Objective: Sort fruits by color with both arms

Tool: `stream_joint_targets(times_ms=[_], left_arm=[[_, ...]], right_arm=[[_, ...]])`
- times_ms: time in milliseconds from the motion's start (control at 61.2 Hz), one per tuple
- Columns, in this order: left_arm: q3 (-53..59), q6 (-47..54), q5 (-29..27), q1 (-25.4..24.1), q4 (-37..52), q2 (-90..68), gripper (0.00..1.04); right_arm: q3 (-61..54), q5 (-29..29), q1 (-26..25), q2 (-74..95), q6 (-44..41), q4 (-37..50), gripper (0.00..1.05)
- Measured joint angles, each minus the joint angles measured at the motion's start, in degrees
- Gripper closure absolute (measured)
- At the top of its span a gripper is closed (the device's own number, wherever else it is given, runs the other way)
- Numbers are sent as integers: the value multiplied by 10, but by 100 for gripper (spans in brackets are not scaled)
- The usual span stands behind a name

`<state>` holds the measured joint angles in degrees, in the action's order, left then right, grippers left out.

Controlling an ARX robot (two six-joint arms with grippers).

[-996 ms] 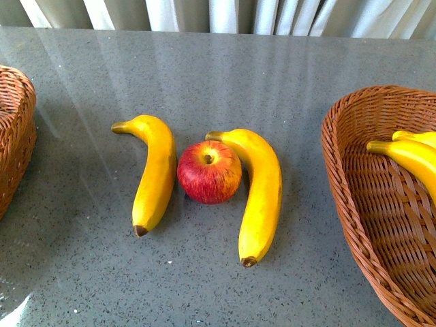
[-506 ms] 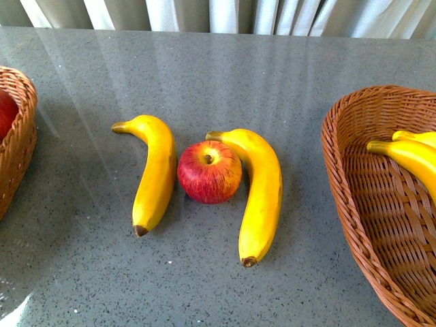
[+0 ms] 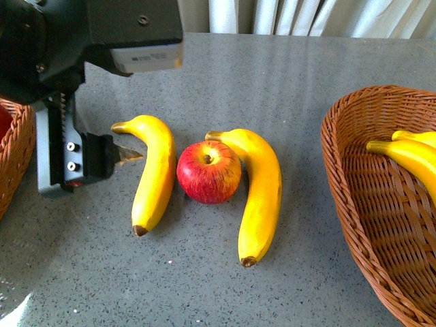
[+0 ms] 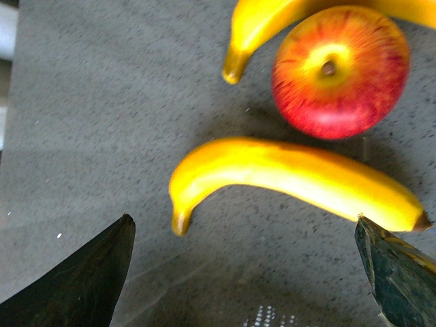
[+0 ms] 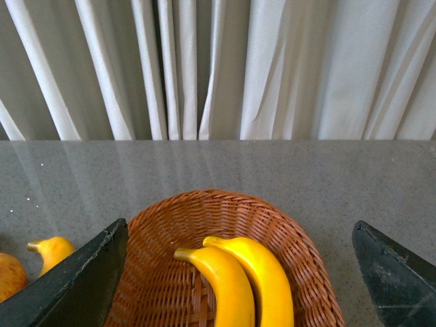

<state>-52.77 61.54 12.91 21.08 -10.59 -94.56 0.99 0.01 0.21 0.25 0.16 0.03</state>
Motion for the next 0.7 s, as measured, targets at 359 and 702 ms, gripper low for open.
stream_joint_targets(times_ms=[359,702], left_arm=[[-11,-15,9,51,0,-52,9],[-55,-22,20,66,-6,-102,9]], right_arm=[[0,0,0,0,0,0,9],[0,0,0,0,0,0,9]])
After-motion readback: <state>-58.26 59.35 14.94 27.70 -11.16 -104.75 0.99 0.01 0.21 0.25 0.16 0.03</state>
